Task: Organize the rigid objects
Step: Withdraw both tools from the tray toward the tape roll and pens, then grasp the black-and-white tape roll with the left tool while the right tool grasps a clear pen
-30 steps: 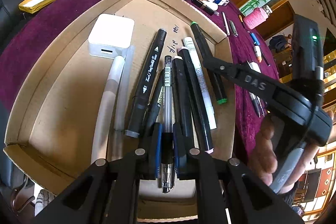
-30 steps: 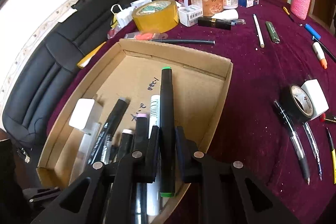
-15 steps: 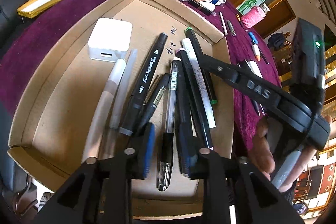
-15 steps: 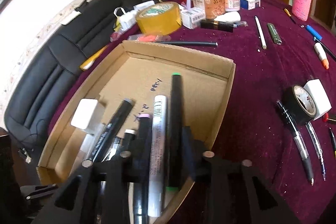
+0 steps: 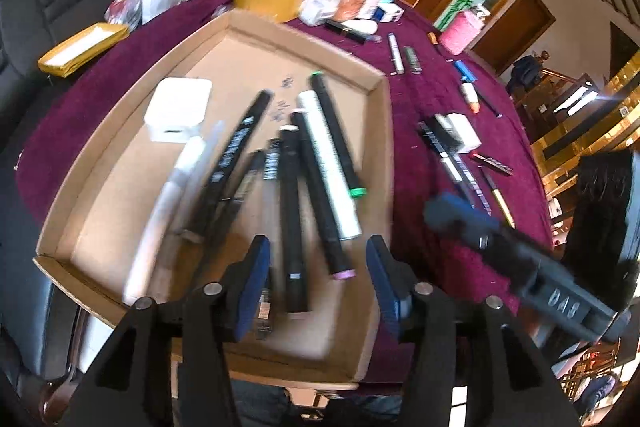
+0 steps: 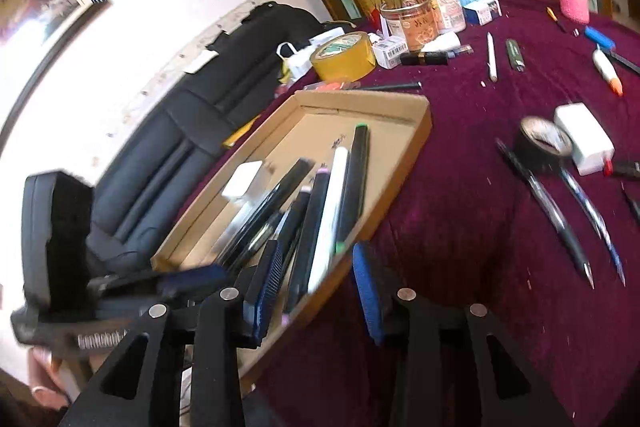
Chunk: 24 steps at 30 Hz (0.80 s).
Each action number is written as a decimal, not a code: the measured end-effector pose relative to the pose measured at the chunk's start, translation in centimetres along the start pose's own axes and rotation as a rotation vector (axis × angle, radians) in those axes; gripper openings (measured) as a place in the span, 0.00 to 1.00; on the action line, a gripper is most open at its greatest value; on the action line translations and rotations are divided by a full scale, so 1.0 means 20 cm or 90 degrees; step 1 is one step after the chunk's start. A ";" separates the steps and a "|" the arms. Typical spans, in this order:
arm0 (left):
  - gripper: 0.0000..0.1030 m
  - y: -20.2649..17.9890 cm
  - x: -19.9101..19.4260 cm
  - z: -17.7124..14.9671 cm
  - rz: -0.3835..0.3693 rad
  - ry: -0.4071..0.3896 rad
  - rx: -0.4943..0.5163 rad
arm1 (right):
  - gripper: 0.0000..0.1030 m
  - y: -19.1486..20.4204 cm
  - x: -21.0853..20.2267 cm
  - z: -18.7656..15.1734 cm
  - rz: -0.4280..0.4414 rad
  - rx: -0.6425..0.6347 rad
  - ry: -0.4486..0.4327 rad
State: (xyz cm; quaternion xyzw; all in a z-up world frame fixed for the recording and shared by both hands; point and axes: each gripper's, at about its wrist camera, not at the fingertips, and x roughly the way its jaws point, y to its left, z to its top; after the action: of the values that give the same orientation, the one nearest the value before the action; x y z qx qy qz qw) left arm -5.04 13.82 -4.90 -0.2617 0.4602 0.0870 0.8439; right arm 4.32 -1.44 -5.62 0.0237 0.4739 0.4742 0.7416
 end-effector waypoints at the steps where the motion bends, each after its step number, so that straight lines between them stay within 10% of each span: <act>1: 0.51 -0.03 0.00 0.00 -0.002 -0.003 0.004 | 0.39 -0.02 -0.03 -0.02 0.005 0.007 -0.004; 24: 0.57 -0.58 0.25 -0.08 -0.005 0.068 0.074 | 0.38 -0.60 -0.45 -0.01 -0.054 0.080 -0.046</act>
State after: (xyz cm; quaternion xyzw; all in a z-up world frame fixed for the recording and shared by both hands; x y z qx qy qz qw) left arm 1.07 2.76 -5.53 -0.2182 0.5076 0.0424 0.8324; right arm 11.52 -14.60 -5.51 0.0674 0.4761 0.4105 0.7748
